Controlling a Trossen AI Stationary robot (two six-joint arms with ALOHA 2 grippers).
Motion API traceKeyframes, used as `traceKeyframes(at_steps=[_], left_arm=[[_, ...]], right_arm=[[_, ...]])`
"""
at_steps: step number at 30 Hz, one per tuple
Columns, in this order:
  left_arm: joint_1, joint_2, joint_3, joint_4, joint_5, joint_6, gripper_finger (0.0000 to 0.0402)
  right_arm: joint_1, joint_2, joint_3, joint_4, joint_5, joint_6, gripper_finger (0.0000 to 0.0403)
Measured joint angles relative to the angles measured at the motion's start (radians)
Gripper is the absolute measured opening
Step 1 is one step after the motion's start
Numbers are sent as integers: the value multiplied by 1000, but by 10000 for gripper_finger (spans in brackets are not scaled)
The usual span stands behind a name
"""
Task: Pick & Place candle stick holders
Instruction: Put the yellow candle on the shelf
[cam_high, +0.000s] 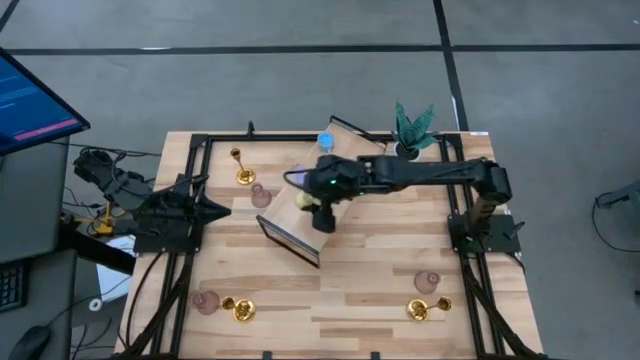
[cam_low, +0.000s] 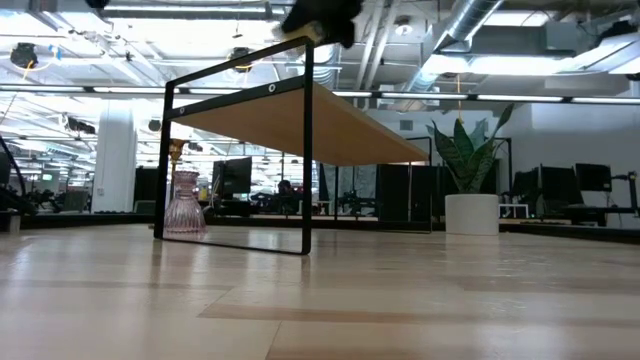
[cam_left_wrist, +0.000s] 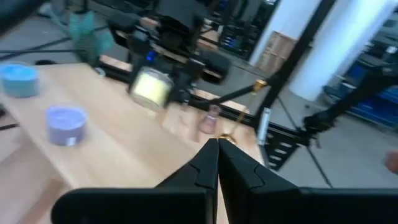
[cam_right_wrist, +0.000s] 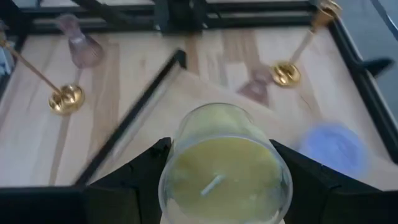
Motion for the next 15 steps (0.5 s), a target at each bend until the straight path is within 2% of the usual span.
traceKeyframes(at_steps=[8,15], left_arm=[[0,-203,-192,150,-13,-30,7],[0,-338,-271,180,-12,-37,5]], right_arm=[[3,175,203,-82,-5,-45,225],[0,322,394,-214,-5,-76,225]])
